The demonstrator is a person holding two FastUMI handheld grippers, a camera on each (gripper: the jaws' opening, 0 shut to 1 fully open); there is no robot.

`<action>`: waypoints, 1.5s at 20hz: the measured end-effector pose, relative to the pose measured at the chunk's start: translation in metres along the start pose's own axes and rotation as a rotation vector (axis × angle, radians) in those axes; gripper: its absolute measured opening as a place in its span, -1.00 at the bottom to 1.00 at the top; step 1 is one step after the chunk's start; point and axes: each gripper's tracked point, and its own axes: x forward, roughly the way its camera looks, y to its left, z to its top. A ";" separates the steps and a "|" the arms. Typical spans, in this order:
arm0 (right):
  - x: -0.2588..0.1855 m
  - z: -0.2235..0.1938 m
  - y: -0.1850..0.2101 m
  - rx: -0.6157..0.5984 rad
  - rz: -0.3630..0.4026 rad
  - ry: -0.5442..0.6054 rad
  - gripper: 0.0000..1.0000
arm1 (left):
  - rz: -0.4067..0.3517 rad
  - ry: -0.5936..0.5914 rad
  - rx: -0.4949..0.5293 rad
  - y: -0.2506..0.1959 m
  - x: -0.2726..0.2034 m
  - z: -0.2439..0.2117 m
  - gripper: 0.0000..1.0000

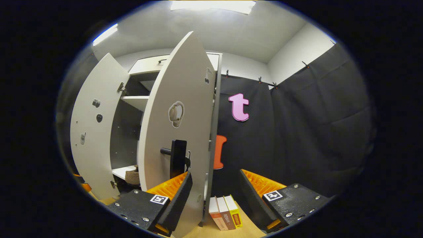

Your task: Grab one shoe with the right hand and put it into the shoe cabinet, grab the other shoe with the left hand and put it into the shoe cabinet; then close the right door with the right hand and the left door with the left hand.

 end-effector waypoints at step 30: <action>0.104 -0.048 0.146 0.030 0.124 0.094 0.85 | 0.076 0.000 0.006 0.029 -0.009 0.002 0.94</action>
